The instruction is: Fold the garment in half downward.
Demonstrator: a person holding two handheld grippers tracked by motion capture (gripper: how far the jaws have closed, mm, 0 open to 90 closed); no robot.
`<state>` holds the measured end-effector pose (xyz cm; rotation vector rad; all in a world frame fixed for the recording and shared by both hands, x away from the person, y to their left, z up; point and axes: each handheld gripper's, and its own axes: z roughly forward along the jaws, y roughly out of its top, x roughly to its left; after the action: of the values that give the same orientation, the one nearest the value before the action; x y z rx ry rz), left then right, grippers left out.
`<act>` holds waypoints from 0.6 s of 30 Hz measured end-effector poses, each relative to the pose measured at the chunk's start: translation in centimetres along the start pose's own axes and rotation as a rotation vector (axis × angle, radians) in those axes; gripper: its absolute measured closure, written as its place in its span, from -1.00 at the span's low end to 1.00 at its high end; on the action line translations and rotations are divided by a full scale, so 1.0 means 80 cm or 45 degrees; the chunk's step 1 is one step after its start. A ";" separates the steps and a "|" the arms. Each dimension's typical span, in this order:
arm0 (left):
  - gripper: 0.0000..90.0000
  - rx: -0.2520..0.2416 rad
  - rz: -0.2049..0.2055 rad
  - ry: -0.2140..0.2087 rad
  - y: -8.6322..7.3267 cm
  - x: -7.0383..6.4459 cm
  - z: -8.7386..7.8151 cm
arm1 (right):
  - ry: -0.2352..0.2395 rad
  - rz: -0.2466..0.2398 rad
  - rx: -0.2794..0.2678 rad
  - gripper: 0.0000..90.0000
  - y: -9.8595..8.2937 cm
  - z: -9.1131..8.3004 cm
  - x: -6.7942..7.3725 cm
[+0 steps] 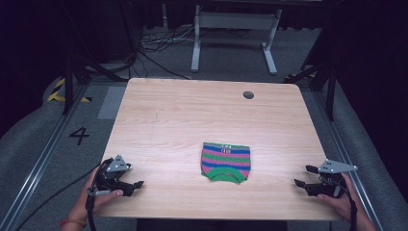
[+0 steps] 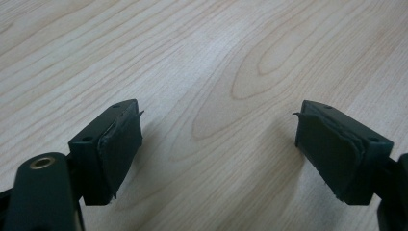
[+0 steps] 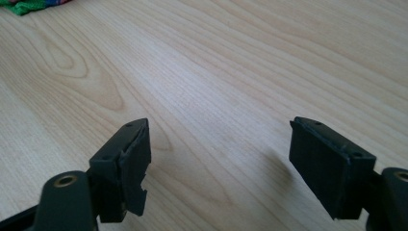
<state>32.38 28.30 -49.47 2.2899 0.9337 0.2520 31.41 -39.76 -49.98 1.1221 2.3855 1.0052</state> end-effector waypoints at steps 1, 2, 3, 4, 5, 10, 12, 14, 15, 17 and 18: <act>-0.63 -0.007 -0.013 0.002 -0.001 0.000 0.000 | 0.006 0.004 0.004 -0.51 -0.001 0.002 0.001; -0.63 -0.014 -0.008 0.009 -0.003 0.000 0.000 | 0.016 0.011 0.000 -0.56 -0.003 0.004 0.003; -0.63 -0.022 -0.003 0.023 -0.004 -0.003 0.001 | 0.015 0.012 -0.012 -0.59 -0.004 0.005 0.004; -0.66 -0.028 0.016 0.037 -0.005 -0.003 0.001 | 0.018 0.014 -0.019 -0.60 -0.004 0.006 0.004; -0.69 -0.051 0.008 0.044 -0.007 -0.005 0.003 | 0.019 0.014 -0.020 -0.60 -0.004 0.006 0.004; -0.73 -0.060 -0.006 0.057 -0.008 -0.007 0.004 | 0.023 0.008 -0.017 -0.62 -0.003 0.008 0.004; -0.73 -0.059 -0.014 0.063 -0.008 -0.008 0.003 | 0.023 0.009 -0.017 -0.62 -0.003 0.008 0.004; -0.73 -0.060 -0.016 0.063 -0.008 -0.008 0.003 | 0.023 0.009 -0.017 -0.62 -0.003 0.008 0.004; -0.73 -0.060 -0.016 0.063 -0.008 -0.008 0.003 | 0.023 0.009 -0.017 -0.62 -0.003 0.008 0.004; -0.73 -0.057 -0.013 0.061 -0.008 -0.007 0.004 | 0.023 0.009 -0.017 -0.62 -0.003 0.008 0.003; -0.74 -0.059 -0.011 0.067 -0.007 -0.006 0.004 | 0.022 0.009 -0.017 -0.62 -0.003 0.008 0.003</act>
<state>31.82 28.12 -50.05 2.2463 0.9542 0.3280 31.42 -39.38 -50.59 1.1229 2.3866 1.0355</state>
